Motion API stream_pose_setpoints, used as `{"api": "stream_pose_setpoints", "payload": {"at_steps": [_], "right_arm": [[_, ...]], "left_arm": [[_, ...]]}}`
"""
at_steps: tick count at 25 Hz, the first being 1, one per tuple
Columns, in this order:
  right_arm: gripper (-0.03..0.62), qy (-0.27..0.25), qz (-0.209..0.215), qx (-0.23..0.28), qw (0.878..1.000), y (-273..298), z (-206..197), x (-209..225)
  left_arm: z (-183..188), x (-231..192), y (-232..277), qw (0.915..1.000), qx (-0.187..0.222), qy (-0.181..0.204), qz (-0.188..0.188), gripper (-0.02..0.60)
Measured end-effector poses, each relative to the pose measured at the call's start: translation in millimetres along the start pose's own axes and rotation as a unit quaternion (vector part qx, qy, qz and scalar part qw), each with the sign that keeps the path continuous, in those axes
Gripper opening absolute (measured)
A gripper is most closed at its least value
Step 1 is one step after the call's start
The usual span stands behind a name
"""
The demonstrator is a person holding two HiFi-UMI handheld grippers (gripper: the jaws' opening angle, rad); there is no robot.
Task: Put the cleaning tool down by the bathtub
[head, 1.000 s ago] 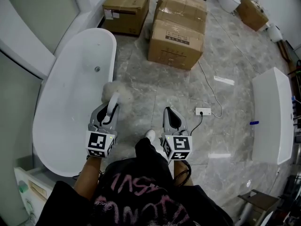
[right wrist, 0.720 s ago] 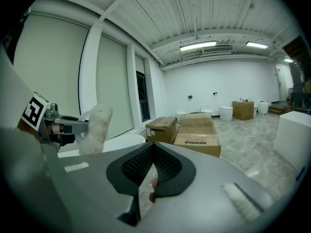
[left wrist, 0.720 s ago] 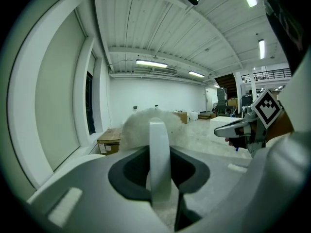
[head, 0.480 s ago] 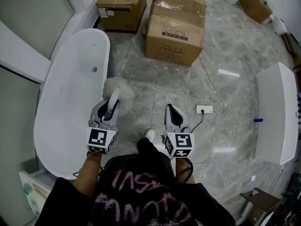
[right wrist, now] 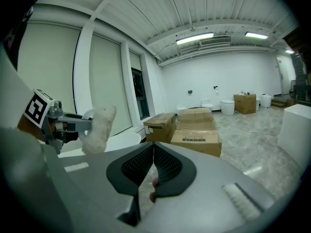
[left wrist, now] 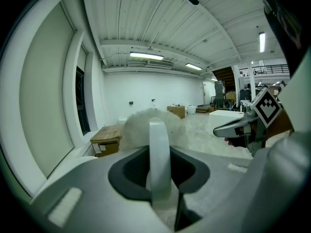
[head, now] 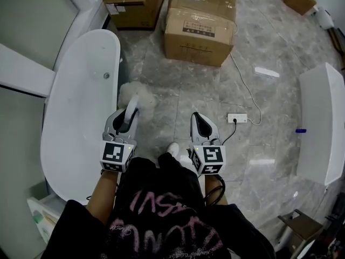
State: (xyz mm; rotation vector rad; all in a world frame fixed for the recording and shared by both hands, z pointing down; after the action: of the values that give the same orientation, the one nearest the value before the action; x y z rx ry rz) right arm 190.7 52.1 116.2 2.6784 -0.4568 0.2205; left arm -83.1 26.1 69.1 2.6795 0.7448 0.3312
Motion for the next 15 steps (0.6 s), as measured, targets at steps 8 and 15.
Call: {"api": "stream_pose_setpoints", "payload": {"at_steps": [8, 15], "right_arm": [[0.018, 0.007, 0.007, -0.006, 1.0, 5.6, 2.3, 13.9], [0.018, 0.01, 0.002, -0.013, 1.0, 8.8, -7.2, 15.6]], "left_arm": [[1.8, 7.9, 12.4, 0.9998, -0.011, 0.014, 0.0, 0.081], [-2.7, 9.0, 12.8, 0.9999, -0.01, 0.013, 0.004, 0.083]]}}
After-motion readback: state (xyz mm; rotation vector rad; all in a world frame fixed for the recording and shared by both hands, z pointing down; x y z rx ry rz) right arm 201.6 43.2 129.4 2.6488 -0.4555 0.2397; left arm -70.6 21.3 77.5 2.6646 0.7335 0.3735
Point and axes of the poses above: the fingertips, and each gripper's own axes: y forward along the fingers, x to its right, z out of its top, the point moved 10 cm from there along -y, backward along the fingers, and after that the axes turned 3 degrees about y, right-handed, at the moved point
